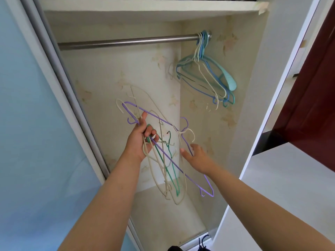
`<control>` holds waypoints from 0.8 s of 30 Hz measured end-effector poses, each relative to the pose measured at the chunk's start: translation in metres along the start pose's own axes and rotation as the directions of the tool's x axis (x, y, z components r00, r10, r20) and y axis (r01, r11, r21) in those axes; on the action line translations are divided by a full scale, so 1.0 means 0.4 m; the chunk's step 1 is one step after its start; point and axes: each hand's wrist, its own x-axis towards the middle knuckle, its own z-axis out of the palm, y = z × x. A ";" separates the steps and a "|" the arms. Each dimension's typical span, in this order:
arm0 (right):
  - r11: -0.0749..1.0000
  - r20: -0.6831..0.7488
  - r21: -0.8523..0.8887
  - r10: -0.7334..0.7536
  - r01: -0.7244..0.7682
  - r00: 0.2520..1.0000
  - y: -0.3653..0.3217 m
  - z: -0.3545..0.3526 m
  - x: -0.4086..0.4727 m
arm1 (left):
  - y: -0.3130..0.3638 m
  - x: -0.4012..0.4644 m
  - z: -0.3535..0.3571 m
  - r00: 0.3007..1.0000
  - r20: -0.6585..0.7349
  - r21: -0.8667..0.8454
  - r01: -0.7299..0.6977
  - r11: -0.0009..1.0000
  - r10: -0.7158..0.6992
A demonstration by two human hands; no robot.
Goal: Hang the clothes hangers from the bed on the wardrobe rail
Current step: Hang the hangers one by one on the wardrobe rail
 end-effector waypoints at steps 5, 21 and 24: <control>0.997 0.209 -0.074 0.020 -0.005 0.978 -0.094 -0.010 -0.065 | -0.037 -0.014 0.007 0.998 -0.039 0.058 -0.043 0.997 0.045; 0.996 0.221 0.090 -0.020 0.000 0.975 -0.025 0.044 -0.130 | -0.049 -0.034 -0.010 0.999 -0.039 0.146 0.016 0.989 -0.010; 0.997 0.197 0.074 -0.050 0.036 0.979 -0.021 0.039 -0.139 | -0.049 -0.042 -0.021 0.999 -0.022 0.151 0.037 0.988 -0.034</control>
